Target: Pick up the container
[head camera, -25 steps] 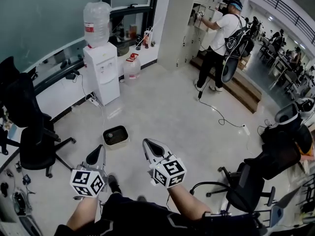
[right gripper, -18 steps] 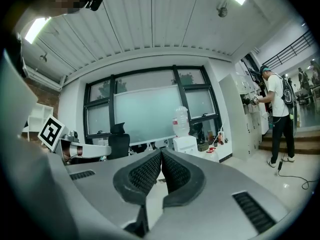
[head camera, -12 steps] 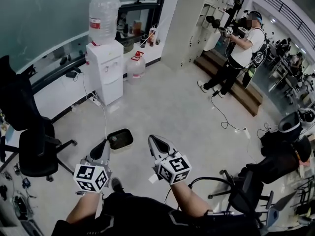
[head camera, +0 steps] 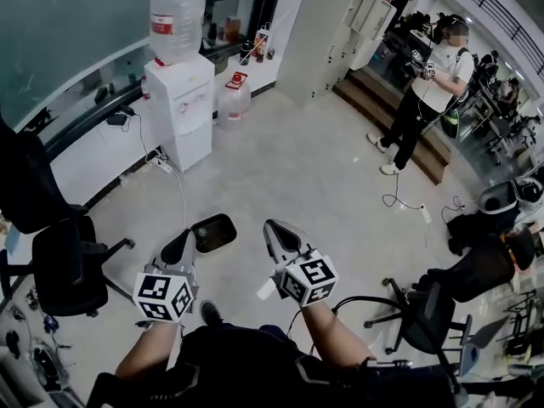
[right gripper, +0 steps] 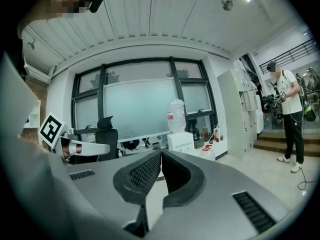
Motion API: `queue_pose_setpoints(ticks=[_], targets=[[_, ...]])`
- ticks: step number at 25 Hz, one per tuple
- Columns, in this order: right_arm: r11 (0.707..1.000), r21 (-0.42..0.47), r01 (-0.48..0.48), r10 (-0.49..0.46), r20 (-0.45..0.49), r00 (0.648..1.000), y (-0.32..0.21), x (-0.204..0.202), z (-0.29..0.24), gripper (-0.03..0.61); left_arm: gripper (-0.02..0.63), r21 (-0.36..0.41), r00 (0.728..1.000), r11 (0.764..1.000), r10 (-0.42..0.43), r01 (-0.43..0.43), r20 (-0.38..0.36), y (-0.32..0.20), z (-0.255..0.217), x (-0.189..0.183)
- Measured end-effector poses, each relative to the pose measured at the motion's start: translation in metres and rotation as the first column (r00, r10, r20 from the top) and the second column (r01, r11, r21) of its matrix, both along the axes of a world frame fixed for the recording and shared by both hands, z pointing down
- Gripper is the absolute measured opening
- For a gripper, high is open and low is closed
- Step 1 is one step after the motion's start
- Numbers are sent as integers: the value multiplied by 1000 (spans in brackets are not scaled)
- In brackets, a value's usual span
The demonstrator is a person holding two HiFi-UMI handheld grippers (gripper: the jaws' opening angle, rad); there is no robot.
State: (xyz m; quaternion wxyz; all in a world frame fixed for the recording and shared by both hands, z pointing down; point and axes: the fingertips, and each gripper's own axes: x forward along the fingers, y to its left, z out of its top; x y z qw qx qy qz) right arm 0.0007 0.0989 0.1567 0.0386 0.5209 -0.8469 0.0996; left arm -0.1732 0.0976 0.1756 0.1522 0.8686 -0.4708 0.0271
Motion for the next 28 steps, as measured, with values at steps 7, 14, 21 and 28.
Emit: queue_pose_setpoints(ticks=[7, 14, 21, 28], targets=[[999, -33, -13, 13, -20, 1000, -22, -11, 17, 8, 6, -34, 999, 999, 33, -33, 6, -33, 20, -14], [998, -54, 9, -10, -6, 1000, -61, 2, 36, 8, 6, -74, 1000, 997, 14, -13, 16, -71, 42, -2], [996, -61, 70, -68, 25, 997, -105, 43, 39, 8, 6, -92, 1000, 996, -3, 2, -4, -98, 38, 47], [986, -98, 137, -134, 37, 990, -152, 73, 70, 9, 6, -142, 997, 988, -56, 63, 46, -133, 73, 82]])
